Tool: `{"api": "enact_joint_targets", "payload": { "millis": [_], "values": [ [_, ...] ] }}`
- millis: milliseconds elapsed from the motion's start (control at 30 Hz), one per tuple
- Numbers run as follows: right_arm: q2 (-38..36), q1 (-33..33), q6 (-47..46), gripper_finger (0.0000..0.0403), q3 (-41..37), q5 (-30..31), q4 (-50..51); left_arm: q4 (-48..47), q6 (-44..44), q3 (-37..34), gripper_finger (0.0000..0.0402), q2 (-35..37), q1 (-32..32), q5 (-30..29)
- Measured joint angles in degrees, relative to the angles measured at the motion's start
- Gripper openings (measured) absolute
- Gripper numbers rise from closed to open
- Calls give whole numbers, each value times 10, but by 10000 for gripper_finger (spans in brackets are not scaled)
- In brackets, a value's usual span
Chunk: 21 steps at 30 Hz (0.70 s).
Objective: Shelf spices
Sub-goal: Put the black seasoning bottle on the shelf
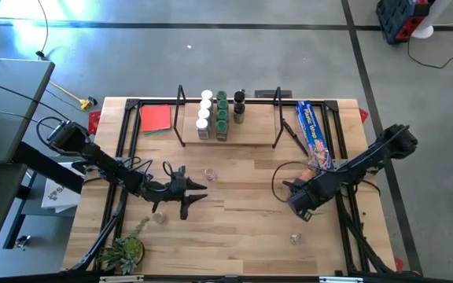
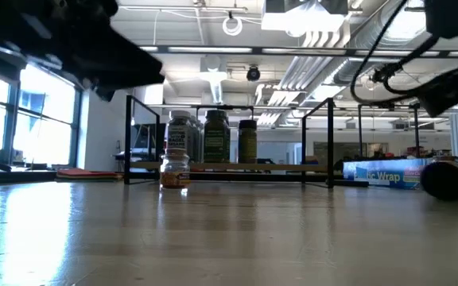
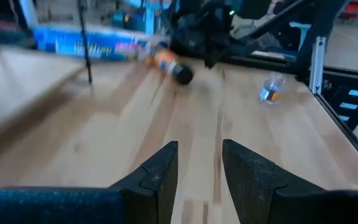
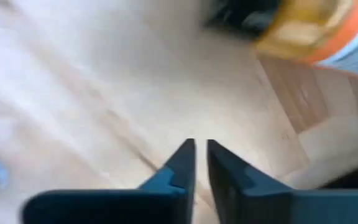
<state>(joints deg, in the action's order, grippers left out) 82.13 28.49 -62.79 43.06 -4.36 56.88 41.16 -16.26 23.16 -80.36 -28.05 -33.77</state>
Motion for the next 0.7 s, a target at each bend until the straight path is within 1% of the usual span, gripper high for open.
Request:
{"api": "enact_joint_targets", "payload": {
  "millis": [67,133,233,333,400,467,600,700],
  "values": [
    [0,0,36,10,17,-1,0,-21,35,28,121,0,0,1],
    [0,0,82,6,34,0,4,-46,60,49,121,0,0,1],
    [0,-2,188,20,67,18,6,-62,74,70,121,0,0,1],
    [0,-16,306,42,102,61,7,-68,67,71,121,0,0,1],
    [0,-32,396,66,121,86,8,-70,53,71,121,0,0,1],
    [0,-59,479,98,129,88,8,-73,37,71,121,0,0,1],
    [1,-116,618,175,116,88,20,-75,20,71,121,0,-1,1],
    [3,-145,705,232,100,87,24,-86,4,71,121,0,-2,6]
  ]
}}
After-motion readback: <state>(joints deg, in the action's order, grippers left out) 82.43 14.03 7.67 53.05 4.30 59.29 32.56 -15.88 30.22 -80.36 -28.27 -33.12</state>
